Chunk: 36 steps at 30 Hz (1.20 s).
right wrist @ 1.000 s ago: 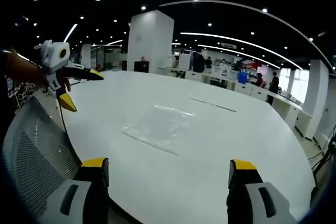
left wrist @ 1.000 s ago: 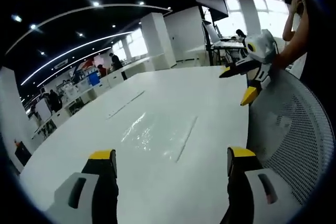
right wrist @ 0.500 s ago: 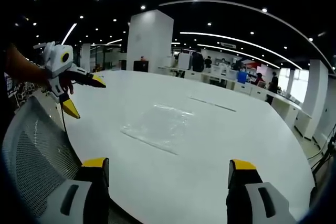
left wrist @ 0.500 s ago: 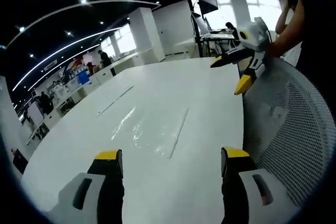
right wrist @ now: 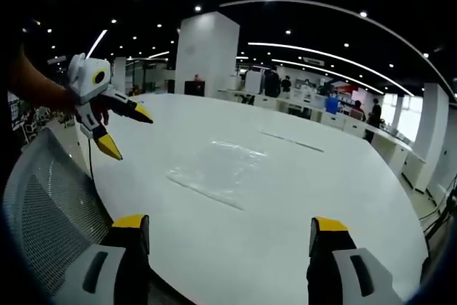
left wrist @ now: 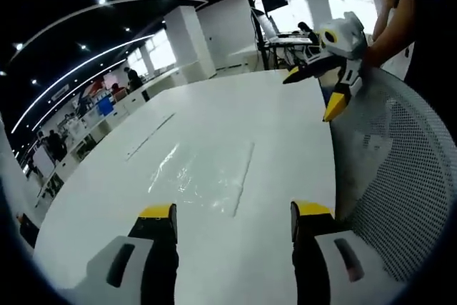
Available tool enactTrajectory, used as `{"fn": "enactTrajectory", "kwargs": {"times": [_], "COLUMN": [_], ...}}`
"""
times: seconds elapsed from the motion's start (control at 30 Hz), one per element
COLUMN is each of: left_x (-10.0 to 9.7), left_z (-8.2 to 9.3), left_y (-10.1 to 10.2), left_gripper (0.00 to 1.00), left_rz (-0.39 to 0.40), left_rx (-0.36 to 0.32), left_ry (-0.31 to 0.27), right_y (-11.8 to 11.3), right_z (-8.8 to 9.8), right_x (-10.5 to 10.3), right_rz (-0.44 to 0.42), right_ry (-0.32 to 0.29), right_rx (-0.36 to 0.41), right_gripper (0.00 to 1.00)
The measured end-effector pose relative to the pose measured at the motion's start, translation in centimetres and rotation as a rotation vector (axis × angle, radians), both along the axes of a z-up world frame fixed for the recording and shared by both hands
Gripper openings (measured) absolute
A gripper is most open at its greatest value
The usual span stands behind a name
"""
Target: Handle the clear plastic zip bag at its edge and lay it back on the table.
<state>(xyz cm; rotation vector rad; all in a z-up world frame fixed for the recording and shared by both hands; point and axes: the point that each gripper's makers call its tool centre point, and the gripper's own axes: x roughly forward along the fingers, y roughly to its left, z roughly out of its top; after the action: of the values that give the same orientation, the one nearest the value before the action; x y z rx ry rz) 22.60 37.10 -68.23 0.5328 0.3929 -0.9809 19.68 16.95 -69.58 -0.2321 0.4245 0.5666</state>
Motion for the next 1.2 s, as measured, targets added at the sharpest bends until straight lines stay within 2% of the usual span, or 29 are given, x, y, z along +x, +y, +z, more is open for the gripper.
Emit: {"fn": "enactTrajectory", "kwargs": {"times": [0.23,0.5,0.73,0.9,1.2], "left_x": [0.5,0.9,0.9,1.1,1.4], "left_z": [-0.7,-1.4,-2.2,-3.1,-3.8], "left_y": [-0.1,-0.2,-0.6,-0.7,-1.2], "left_gripper": [0.60,0.51,0.47,0.43,0.39], "left_rz": [-0.013,-0.034,-0.055,-0.060,-0.061], "left_rx": [0.032,0.076,0.104,0.119,0.135], "left_ry": [0.009,0.002,0.013,0.049,0.072], "right_y": [0.0,0.2,0.1,0.0,0.2], "right_z": [0.1,0.2,0.1,0.0,0.0], "right_x": [0.0,-0.1,-0.1,-0.1,-0.2], "right_rz": [-0.003,0.000,0.000,0.001,0.004], "right_ry": [-0.001,0.000,0.001,0.003,0.009], "right_rx": [0.000,0.001,0.001,0.001,-0.003], "right_gripper": [0.93,0.93,0.92,0.92,0.91]}}
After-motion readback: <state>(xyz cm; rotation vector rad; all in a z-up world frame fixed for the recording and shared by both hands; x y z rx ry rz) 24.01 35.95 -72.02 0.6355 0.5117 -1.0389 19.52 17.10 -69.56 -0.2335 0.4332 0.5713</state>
